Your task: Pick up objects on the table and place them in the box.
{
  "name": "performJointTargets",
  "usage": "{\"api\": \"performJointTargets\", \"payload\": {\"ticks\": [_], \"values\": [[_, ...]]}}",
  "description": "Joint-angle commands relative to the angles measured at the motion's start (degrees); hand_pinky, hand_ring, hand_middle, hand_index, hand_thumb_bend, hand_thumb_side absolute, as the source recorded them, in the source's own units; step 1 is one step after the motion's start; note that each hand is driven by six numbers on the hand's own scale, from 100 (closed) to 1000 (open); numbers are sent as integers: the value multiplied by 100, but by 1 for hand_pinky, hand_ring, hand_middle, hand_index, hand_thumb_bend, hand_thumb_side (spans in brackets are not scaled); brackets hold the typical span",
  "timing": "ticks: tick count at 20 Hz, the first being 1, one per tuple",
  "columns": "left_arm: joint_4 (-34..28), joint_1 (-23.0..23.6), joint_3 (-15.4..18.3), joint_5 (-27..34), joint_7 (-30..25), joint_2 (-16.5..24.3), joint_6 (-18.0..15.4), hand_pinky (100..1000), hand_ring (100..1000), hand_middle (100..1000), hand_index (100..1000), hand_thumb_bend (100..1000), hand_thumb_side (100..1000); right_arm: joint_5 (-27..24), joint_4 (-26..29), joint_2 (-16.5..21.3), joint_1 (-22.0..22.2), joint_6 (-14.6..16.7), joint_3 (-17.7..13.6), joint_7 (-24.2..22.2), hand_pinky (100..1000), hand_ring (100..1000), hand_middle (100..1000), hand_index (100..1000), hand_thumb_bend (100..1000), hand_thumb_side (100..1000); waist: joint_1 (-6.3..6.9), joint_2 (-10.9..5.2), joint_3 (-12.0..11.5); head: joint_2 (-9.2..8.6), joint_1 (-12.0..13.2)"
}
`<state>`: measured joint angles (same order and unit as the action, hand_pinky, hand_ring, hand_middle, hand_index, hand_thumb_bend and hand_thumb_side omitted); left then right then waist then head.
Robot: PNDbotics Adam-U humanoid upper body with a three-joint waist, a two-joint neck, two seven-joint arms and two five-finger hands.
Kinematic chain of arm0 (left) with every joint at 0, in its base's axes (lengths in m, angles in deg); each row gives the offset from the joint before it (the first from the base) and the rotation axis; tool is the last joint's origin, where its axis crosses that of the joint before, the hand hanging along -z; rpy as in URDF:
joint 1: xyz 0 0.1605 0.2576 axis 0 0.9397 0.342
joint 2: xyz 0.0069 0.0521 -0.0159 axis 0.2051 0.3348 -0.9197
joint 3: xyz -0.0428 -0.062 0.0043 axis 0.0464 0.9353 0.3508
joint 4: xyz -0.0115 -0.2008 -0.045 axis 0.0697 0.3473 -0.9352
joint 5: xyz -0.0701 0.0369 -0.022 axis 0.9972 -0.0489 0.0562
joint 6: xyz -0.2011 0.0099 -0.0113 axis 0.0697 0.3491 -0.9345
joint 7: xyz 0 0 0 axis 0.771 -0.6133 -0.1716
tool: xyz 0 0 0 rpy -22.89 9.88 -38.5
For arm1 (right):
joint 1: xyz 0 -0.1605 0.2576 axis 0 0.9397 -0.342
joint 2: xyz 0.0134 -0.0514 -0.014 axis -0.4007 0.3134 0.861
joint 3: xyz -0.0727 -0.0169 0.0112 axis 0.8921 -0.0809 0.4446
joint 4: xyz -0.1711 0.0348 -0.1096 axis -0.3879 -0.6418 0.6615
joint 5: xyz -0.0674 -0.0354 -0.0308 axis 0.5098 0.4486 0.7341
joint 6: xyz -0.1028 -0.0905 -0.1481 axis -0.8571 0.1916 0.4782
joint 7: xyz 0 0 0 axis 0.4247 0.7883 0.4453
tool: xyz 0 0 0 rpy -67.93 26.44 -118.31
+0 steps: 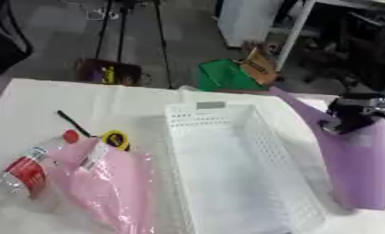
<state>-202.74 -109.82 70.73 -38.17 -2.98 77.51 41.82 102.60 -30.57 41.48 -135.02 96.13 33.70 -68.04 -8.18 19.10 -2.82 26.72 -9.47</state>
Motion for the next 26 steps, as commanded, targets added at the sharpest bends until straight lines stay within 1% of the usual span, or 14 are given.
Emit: {"api": "performJointTargets", "payload": {"ticks": [1, 3, 7, 10, 13, 14, 15, 19, 26], "values": [[-69, -55, -9, -24, 3, 120, -32, 681, 659, 745, 752, 100, 975, 99, -59, 303, -144, 1960, -49, -1958, 100, 100, 100, 465, 100, 370, -18, -132, 18, 33, -23], [-69, -52, -12, -45, 2, 142, -49, 682, 659, 745, 752, 100, 976, 137, -111, 308, -172, 1960, -61, -1958, 100, 100, 100, 467, 100, 368, -70, -135, 42, 40, -18], [-69, -25, -19, -70, 6, 161, -74, 681, 659, 745, 752, 100, 976, 223, -198, 286, -222, 1960, -57, -1958, 100, 100, 100, 468, 100, 362, -131, -142, 83, 63, -10], [-69, -4, -20, -103, 21, 185, -102, 681, 658, 745, 752, 100, 976, 358, -350, 288, -237, 1960, -42, -1958, 100, 100, 100, 473, 100, 337, -210, -145, 121, 94, -55], [-69, 3, -23, -118, 31, 188, -127, 681, 658, 745, 752, 100, 976, 467, -461, 284, -253, 1960, -65, -1958, 100, 100, 100, 474, 100, 334, -242, -144, 125, 94, -74], [-69, 6, -24, -121, 35, 190, -132, 682, 659, 746, 747, 100, 977, 494, -493, 284, -250, 1960, -72, -1958, 100, 100, 100, 474, 100, 314, -262, -139, 119, 90, -91], [-69, 9, -24, -124, 42, 195, -136, 682, 659, 746, 747, 100, 977, 518, -534, 288, -246, 1960, -79, -1958, 100, 100, 100, 474, 100, 314, -278, -137, 111, 89, -106], [-69, 18, -23, -130, 64, 204, -145, 682, 659, 747, 745, 100, 978, 539, -600, 326, -263, 1960, -126, -1958, 100, 100, 100, 473, 100, 311, -305, -134, 119, 88, -126], [-69, 23, -28, -126, 55, 196, -142, 682, 660, 747, 743, 100, 979, 393, -525, 335, -320, 1960, -168, -1958, 100, 100, 100, 462, 100, 311, -294, -145, 124, 80, -140]]}}
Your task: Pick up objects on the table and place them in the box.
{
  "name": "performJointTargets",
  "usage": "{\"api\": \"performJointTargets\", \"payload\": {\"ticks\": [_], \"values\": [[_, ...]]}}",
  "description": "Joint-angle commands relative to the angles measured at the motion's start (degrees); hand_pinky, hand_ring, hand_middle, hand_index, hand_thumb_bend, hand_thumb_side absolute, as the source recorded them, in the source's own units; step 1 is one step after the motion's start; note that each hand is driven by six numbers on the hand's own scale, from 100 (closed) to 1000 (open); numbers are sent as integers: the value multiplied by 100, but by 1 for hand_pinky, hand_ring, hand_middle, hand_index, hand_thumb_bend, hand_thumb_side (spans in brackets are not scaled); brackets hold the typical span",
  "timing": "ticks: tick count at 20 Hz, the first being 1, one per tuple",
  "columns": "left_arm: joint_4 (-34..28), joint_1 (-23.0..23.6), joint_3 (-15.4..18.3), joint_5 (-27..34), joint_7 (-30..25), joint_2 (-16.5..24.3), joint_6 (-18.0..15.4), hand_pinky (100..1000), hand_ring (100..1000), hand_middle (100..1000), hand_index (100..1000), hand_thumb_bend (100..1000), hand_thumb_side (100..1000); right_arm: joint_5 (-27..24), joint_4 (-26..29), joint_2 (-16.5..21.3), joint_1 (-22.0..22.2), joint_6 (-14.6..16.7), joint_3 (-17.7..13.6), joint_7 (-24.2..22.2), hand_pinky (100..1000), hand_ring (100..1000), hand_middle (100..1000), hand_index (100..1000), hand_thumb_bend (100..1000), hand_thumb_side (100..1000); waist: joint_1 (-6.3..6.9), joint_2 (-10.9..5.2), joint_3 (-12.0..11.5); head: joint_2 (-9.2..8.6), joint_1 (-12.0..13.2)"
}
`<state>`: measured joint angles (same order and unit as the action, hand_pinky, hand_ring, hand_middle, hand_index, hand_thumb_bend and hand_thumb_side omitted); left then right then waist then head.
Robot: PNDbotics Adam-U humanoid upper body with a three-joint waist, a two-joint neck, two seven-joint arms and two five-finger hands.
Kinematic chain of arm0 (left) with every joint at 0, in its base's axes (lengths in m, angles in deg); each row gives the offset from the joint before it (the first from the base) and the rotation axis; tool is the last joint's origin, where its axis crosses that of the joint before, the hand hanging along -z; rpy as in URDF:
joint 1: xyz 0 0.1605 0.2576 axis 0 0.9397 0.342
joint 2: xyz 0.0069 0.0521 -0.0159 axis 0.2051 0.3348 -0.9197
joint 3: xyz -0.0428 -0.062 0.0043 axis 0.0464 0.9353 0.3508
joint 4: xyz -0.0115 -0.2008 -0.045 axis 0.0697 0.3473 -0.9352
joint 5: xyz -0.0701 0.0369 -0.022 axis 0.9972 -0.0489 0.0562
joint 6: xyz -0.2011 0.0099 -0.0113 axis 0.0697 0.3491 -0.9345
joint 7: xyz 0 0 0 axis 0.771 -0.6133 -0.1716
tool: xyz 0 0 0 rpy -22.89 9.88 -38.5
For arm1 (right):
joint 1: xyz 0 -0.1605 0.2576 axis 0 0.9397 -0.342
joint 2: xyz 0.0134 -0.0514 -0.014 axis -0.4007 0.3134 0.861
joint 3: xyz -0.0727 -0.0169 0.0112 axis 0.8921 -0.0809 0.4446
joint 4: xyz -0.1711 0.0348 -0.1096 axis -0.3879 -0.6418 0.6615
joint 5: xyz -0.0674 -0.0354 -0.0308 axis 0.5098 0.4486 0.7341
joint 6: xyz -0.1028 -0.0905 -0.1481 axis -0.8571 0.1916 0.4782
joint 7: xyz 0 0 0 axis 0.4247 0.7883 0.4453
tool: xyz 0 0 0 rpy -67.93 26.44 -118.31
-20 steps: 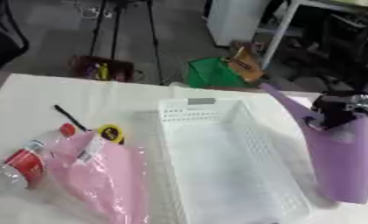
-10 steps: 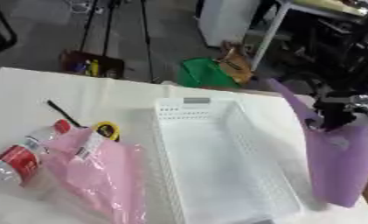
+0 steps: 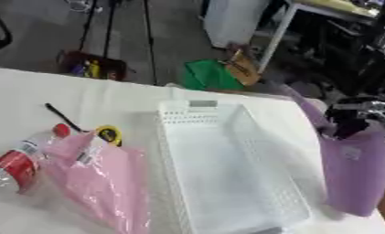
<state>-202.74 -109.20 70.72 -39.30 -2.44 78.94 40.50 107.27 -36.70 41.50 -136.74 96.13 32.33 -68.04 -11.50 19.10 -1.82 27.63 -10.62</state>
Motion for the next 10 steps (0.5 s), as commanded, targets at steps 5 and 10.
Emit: {"api": "performJointTargets", "payload": {"ticks": [5, 10], "values": [[-69, -45, -29, -10, -32, 42, -7, 682, 660, 747, 740, 100, 980, -272, 277, 315, -314, 1960, -56, -1958, 100, 100, 100, 459, 100, 314, 52, -167, 27, -9, -36], [-69, -43, -28, -13, -57, 44, -12, 682, 661, 748, 739, 100, 980, -381, 401, 342, -386, 1960, -53, -1958, 100, 100, 100, 457, 100, 316, 36, -178, 32, -5, -58]]}}
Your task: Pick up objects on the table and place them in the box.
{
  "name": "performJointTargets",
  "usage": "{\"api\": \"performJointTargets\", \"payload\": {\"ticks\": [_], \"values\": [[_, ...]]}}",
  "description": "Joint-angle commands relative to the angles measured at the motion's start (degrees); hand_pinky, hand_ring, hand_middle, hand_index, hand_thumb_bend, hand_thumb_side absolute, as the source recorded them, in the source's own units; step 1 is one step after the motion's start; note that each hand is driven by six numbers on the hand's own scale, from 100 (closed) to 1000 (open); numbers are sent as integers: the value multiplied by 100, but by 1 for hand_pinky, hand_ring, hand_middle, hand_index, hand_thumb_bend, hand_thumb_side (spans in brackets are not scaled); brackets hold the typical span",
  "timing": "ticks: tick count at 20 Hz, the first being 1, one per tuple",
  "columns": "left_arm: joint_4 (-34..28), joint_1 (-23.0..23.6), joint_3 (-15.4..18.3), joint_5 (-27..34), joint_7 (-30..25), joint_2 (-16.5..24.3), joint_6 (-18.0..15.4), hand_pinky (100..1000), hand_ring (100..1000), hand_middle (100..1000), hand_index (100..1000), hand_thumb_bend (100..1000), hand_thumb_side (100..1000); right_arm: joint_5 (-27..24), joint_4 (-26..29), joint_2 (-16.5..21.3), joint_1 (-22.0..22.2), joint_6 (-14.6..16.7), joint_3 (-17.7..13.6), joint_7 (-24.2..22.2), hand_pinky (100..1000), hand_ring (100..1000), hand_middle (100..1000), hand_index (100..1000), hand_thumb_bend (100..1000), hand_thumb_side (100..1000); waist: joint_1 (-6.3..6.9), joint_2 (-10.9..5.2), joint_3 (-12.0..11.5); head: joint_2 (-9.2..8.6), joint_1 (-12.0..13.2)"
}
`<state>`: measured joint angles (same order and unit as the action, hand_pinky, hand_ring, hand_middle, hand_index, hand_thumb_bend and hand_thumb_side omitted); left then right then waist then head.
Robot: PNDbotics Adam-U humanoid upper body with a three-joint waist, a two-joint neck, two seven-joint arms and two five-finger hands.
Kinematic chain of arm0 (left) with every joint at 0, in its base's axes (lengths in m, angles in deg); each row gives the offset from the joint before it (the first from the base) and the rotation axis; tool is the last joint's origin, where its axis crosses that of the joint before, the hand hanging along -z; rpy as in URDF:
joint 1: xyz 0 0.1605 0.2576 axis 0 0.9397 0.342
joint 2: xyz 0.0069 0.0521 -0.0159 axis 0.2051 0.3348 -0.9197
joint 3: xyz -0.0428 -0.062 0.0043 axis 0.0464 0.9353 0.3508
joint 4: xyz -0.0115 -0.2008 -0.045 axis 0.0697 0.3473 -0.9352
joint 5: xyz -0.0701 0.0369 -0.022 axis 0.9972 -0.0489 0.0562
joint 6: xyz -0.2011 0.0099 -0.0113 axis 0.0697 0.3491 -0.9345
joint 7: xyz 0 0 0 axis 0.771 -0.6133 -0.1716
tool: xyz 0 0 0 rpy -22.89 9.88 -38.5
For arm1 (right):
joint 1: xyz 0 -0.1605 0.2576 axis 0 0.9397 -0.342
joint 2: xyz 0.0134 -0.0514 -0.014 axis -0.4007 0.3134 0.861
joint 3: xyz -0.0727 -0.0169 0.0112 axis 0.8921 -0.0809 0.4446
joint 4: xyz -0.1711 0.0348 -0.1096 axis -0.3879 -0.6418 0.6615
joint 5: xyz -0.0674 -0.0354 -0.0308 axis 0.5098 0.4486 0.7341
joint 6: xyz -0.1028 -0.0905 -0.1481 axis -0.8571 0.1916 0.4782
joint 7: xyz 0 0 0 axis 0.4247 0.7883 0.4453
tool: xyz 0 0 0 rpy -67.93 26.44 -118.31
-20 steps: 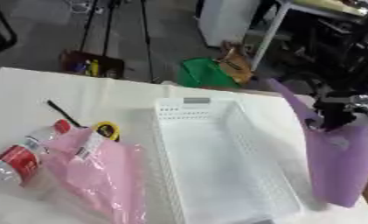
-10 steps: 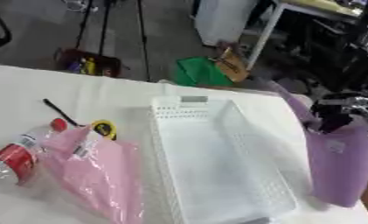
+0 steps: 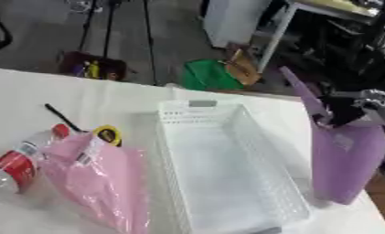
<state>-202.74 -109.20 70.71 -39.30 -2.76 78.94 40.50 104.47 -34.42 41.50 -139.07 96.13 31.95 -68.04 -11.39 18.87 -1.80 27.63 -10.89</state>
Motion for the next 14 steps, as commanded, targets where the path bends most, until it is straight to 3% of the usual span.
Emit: {"api": "performJointTargets", "payload": {"ticks": [1, 14], "values": [[-69, -38, -25, -16, -23, 46, -16, 682, 661, 748, 739, 100, 981, -147, 230, 370, -188, 1957, -39, -1958, 100, 100, 100, 456, 100, 318, 15, -162, 34, -6, -27], [-69, 93, -17, -72, -5, 82, -72, 682, 662, 749, 739, 100, 983, -514, 621, 469, -346, 1685, -68, -1958, 100, 100, 100, 453, 100, 322, -134, -246, 167, 146, 77]]}}
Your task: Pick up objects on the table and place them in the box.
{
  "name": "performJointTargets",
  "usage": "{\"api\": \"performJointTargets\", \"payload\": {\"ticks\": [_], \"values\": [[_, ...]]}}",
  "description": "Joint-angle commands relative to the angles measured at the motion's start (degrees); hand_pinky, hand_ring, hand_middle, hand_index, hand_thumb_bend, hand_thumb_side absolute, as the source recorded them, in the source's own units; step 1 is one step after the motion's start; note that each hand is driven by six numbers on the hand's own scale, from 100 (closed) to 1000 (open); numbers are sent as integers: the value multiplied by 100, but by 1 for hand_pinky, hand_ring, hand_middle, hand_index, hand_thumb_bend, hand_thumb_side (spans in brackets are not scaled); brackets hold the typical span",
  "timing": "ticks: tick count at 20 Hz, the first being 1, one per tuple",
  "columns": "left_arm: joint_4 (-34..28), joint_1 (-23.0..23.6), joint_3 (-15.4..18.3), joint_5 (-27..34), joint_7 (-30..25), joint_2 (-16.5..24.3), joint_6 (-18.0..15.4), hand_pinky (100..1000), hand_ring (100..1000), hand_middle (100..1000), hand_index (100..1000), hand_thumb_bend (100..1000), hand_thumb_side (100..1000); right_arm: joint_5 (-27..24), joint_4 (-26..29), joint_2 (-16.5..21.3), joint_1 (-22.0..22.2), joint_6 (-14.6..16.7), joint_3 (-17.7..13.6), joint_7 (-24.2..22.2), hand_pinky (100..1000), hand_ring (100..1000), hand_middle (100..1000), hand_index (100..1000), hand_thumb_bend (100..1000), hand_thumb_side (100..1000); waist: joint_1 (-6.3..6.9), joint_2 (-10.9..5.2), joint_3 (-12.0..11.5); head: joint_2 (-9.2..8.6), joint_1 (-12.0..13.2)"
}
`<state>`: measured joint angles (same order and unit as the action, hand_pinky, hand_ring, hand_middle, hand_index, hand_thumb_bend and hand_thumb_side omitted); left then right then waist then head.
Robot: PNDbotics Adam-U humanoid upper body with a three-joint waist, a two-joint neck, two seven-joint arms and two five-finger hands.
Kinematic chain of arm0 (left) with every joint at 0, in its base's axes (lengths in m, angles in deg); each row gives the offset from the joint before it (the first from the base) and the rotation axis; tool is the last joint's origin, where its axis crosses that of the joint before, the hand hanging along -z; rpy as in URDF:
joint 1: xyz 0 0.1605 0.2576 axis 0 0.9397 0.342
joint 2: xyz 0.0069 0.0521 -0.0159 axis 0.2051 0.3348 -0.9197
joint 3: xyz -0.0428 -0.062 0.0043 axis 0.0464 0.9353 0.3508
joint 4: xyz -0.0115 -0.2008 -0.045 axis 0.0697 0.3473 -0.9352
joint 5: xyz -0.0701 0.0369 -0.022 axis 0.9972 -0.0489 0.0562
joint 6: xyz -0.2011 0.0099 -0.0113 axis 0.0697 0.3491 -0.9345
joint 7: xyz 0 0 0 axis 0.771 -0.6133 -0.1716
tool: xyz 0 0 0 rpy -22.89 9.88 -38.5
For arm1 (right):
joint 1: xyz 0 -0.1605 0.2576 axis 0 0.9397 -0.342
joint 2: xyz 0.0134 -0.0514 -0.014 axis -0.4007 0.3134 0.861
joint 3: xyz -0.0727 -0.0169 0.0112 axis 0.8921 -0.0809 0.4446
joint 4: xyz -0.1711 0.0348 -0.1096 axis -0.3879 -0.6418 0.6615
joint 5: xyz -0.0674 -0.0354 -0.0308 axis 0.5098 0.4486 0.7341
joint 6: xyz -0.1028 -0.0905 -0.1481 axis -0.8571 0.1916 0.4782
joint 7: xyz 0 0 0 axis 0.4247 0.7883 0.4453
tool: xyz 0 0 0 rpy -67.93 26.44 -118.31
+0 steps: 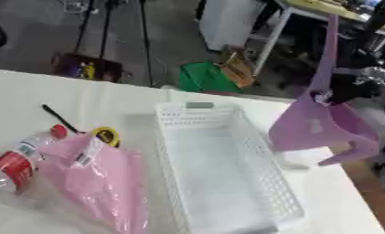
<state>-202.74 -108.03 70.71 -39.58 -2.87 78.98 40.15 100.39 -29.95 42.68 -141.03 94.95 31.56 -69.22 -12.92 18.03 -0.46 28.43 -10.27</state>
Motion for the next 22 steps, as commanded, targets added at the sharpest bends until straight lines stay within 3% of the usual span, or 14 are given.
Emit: {"api": "performJointTargets", "payload": {"ticks": [1, 14, 22], "values": [[-69, -6, -18, -48, 9, 77, -41, 683, 662, 749, 739, 100, 984, -117, 195, 347, -171, 1795, -26, -1840, 100, 100, 100, 454, 100, 322, 8, -172, 47, 80, 19], [-69, 100, 8, -86, -13, 19, -77, 684, 665, 751, 740, 100, 987, -396, 590, 357, -417, 1566, -98, -1840, 100, 100, 100, 447, 100, 326, -3, -304, 183, 119, 45], [-69, 199, 33, -97, -86, -37, -84, 684, 667, 752, 742, 100, 990, -771, 976, 166, -781, 1292, -172, -1840, 100, 100, 100, 440, 100, 337, -3, -481, 267, 211, 183]]}}
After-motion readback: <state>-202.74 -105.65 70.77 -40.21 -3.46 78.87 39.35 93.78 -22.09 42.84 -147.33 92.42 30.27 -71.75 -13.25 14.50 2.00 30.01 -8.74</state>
